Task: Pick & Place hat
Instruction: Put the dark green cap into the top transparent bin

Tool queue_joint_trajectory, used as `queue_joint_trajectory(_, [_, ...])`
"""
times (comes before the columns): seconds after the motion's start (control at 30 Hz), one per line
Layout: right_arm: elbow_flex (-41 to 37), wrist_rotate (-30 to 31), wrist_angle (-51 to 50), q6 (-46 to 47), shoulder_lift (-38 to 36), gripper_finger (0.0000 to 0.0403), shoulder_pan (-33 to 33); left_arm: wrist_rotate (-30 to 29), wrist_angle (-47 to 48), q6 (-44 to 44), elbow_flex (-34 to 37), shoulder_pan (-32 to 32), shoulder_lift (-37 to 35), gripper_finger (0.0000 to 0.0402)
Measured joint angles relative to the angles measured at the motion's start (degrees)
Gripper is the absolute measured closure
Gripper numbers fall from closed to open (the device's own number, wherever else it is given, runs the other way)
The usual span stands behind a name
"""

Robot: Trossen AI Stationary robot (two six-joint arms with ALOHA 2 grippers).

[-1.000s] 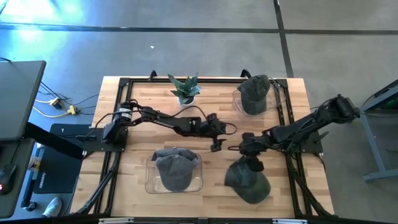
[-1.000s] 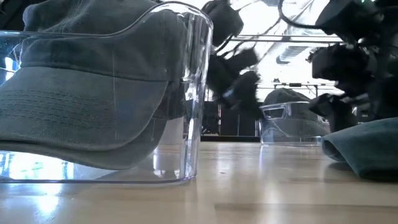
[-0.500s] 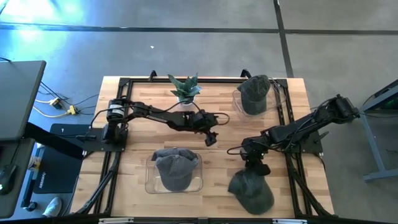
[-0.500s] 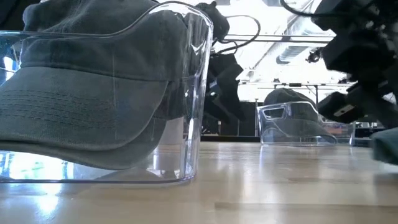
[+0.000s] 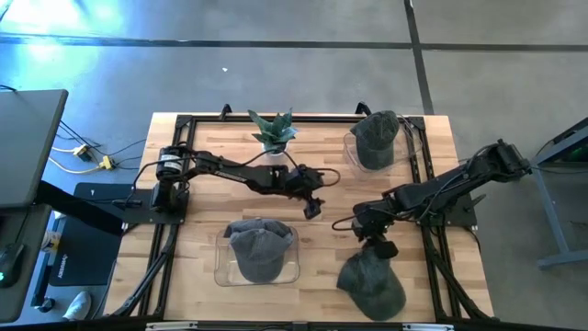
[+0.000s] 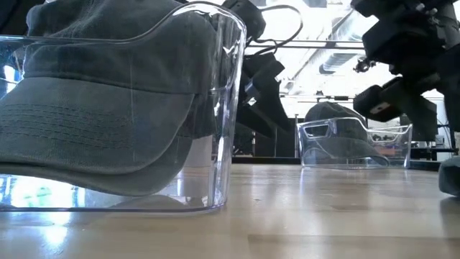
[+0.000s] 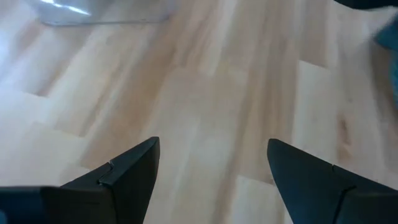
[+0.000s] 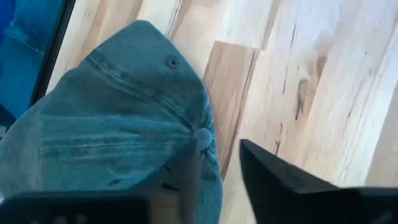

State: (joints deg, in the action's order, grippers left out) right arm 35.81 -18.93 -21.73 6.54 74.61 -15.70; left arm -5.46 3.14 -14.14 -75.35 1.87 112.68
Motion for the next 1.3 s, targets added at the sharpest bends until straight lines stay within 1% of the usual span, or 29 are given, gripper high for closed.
queue_joint_trajectory(0.03, [0.0, 0.0, -0.1, 0.2, 0.0, 0.0274, 0.0, 1.0, 0.0, 0.2, 0.0, 0.0, 0.0, 0.0111])
queue_joint_trajectory(0.13, [0.0, 0.0, -0.3, 3.2, 0.5, 0.0219, 0.3, 1.5, -0.1, -0.1, 0.0, 0.0, 0.0, 0.0111])
queue_joint_trajectory(0.27, [0.0, -1.8, -2.4, 10.9, 3.7, 0.0156, 1.1, 1.5, 0.0, -1.0, 0.0, 0.0, 0.0, 0.0111])
queue_joint_trajectory(0.37, [-0.1, -2.0, -4.1, 12.8, 7.1, 0.0136, 0.3, 1.5, 0.0, -1.2, 0.0, 0.0, 0.0, 0.0111])
queue_joint_trajectory(0.47, [0.0, -3.2, -3.8, 12.7, 9.1, 0.0136, -1.1, 1.5, 0.0, -1.2, 0.0, 0.0, 0.0, 0.0111])
queue_joint_trajectory(0.6, [0.0, -4.2, -3.9, 13.2, 9.2, 0.0165, -2.2, 1.4, 0.0, -1.6, 0.0, 0.0, 0.1, 0.0111])
queue_joint_trajectory(0.7, [-0.1, -7.4, -4.9, 14.5, 8.7, 0.0207, -2.5, 1.4, 0.0, -4.4, 0.0, 0.0, 0.1, 0.0111])
queue_joint_trajectory(0.77, [-0.1, -10.0, -4.6, 14.5, 8.6, 0.0244, -2.4, 1.5, 0.0, -5.7, 0.0, 0.0, 0.1, 0.0111])
queue_joint_trajectory(0.87, [-0.1, -12.2, -4.6, 13.8, 8.6, 0.0309, -2.4, 1.5, 0.0, -5.8, 0.0, 0.0, 0.1, 0.0111])
queue_joint_trajectory(0.97, [-0.1, -14.1, -4.5, 11.2, 8.2, 0.0379, -2.4, 1.5, -0.3, -3.8, 0.0, 0.0, 0.1, 0.0111])
queue_joint_trajectory(1.0, [-0.1, -15.0, -4.2, 10.0, 7.7, 0.0390, -2.4, 1.5, -0.5, -2.7, 0.0, -0.1, 0.1, 0.0111])
queue_joint_trajectory(1.07, [-0.1, -15.3, -3.7, 8.5, 5.9, 0.0388, -2.4, 1.3, -0.9, -2.0, 0.0, -0.4, 0.1, 0.0111])
queue_joint_trajectory(1.17, [-0.1, -14.7, -2.3, 8.2, 1.3, 0.0375, -2.4, 4.5, -3.4, -1.7, 0.0, -0.5, 0.1, 0.0111])
queue_joint_trajectory(1.3, [-0.1, -14.3, -0.2, 8.2, -7.0, 0.0394, -2.4, 9.3, -8.8, 0.0, 0.0, -0.8, 0.1, 0.0111])
